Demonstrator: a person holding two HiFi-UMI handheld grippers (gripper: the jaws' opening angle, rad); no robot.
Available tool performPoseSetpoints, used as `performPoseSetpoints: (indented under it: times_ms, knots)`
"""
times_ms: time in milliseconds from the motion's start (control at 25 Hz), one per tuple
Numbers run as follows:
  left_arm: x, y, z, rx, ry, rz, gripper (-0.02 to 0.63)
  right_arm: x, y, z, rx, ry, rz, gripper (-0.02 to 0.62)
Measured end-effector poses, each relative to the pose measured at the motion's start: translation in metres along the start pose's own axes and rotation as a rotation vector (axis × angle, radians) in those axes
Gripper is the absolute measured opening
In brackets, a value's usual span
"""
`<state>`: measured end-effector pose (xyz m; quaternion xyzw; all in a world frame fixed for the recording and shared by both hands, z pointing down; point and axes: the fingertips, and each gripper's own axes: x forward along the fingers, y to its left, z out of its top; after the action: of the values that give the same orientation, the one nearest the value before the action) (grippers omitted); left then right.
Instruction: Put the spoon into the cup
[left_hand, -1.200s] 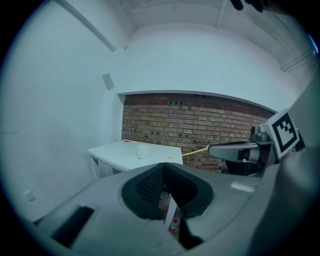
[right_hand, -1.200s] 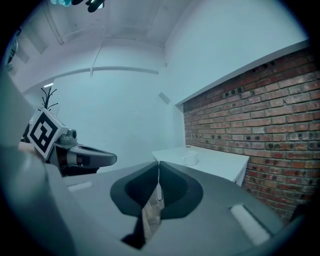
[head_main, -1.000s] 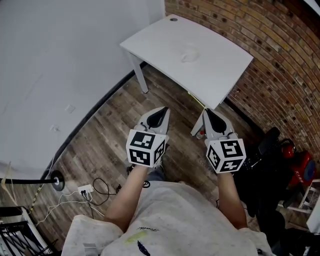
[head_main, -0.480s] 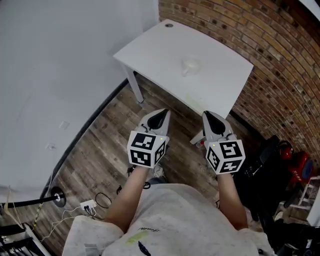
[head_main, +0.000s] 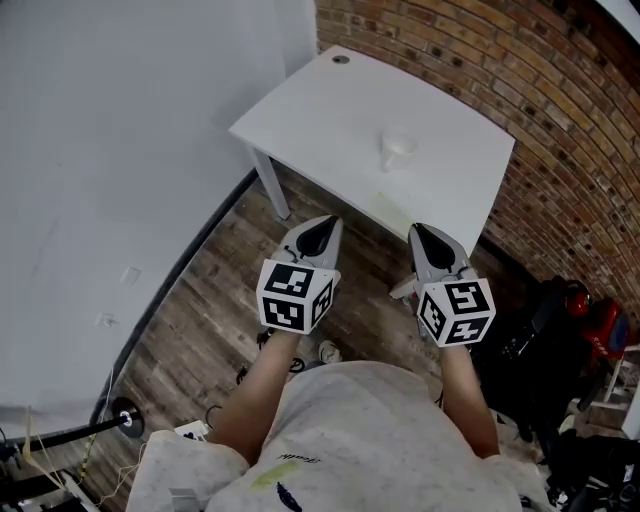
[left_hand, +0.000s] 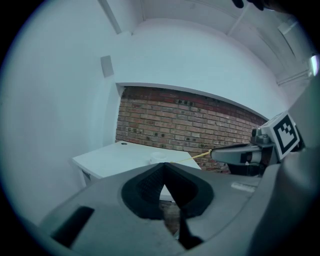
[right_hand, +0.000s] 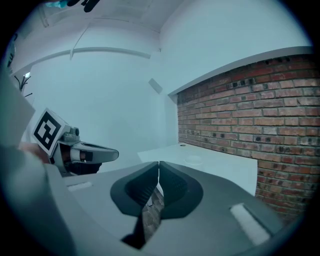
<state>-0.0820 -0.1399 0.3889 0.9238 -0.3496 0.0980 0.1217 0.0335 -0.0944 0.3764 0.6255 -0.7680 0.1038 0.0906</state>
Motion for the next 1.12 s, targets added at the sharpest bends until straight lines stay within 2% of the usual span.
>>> performPoseSetpoints:
  times_ms: [320, 600, 1120]
  knots:
    - [0.015, 0.029, 0.006, 0.012, 0.006, -0.034, -0.008, 0.029, -0.003, 0.011, 0.007, -0.013, -0.050, 0.015]
    - [0.032, 0.036, 0.007, 0.027, 0.016, -0.054, -0.008, 0.043, -0.020, 0.013, 0.023, -0.025, -0.080, 0.015]
    - [0.106, 0.029, 0.024, 0.043, 0.016, -0.046, -0.008, 0.081, -0.084, 0.022, 0.015, -0.031, -0.059, 0.015]
